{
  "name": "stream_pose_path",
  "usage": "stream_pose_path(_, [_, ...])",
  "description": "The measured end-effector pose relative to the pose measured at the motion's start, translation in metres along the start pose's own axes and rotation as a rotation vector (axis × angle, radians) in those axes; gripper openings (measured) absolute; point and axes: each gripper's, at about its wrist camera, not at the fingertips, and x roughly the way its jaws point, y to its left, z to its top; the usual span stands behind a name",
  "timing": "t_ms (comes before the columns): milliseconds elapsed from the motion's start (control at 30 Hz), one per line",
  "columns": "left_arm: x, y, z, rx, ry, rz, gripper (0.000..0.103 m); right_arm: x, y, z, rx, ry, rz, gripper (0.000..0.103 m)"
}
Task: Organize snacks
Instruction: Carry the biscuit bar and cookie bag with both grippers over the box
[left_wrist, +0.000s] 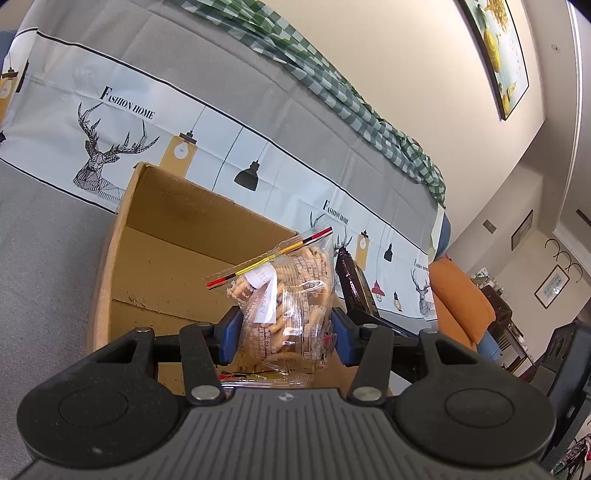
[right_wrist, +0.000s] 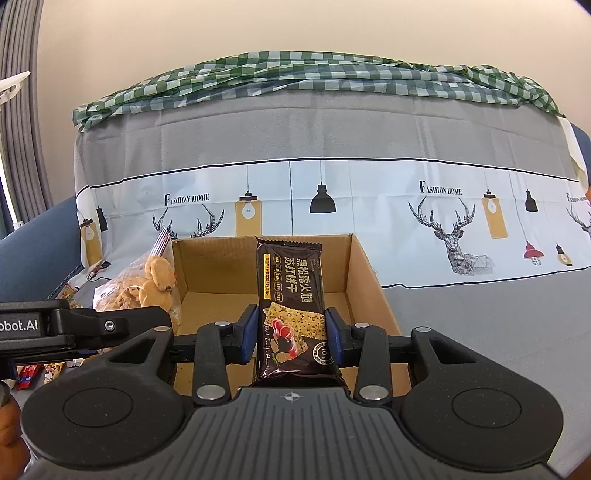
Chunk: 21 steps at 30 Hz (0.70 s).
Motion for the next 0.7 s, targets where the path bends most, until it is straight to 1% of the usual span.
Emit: stream_pose_path(700, [-0.0019, -0.0028, 0.0007, 0.004, -0.01, -0.01, 0.055, -0.0002, -0.0001, -0.0006, -0.009, -0.002, 0.008, 0.04])
